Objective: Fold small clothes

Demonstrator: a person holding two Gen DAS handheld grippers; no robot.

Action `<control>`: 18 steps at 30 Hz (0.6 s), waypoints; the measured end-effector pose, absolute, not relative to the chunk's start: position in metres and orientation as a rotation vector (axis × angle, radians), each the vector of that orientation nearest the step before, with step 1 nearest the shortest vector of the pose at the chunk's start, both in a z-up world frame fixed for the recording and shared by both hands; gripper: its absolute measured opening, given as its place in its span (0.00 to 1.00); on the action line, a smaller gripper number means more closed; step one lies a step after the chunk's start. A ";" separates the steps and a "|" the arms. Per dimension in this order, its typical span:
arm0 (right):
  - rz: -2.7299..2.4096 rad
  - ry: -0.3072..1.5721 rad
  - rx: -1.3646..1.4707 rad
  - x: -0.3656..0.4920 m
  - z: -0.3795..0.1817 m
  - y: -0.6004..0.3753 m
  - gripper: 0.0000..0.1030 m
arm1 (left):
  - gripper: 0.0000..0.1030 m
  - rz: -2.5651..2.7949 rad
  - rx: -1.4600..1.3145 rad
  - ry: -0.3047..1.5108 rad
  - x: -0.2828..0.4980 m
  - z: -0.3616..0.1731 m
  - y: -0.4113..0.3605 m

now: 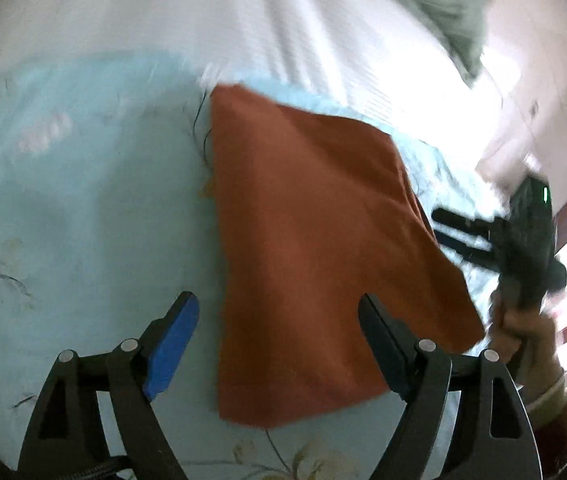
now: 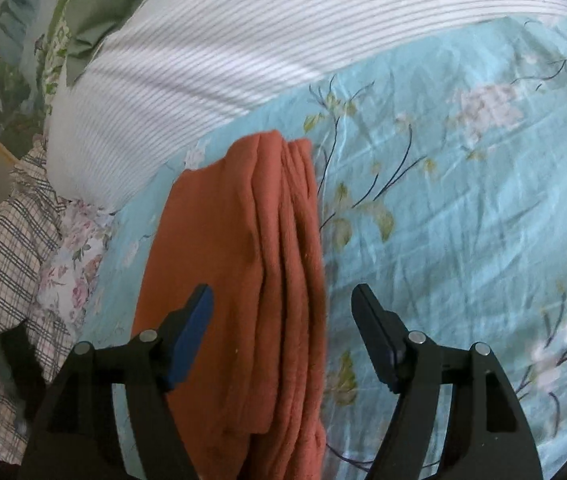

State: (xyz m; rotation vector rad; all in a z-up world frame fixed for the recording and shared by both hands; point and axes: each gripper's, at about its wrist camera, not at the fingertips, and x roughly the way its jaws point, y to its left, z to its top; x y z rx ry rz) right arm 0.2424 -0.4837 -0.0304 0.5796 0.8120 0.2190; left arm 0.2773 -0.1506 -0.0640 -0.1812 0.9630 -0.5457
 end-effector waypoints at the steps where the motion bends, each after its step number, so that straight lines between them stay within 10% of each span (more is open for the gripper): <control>1: 0.230 0.820 0.587 0.245 -0.033 -0.483 0.71 | 0.80 -0.549 -0.207 0.992 0.285 -0.069 -0.147; 11: 0.279 0.876 0.614 0.267 -0.052 -0.474 0.69 | 0.80 -0.588 -0.292 1.092 0.356 -0.123 -0.158; 13: 0.296 0.896 0.631 0.273 -0.060 -0.473 0.55 | 0.77 -0.582 -0.250 1.076 0.359 -0.121 -0.166; 16: 0.319 0.918 0.680 0.278 -0.069 -0.469 0.31 | 0.33 -0.625 -0.210 1.073 0.361 -0.117 -0.180; 18: 0.315 0.902 0.668 0.273 -0.062 -0.464 0.27 | 0.28 -0.623 -0.221 1.066 0.355 -0.109 -0.178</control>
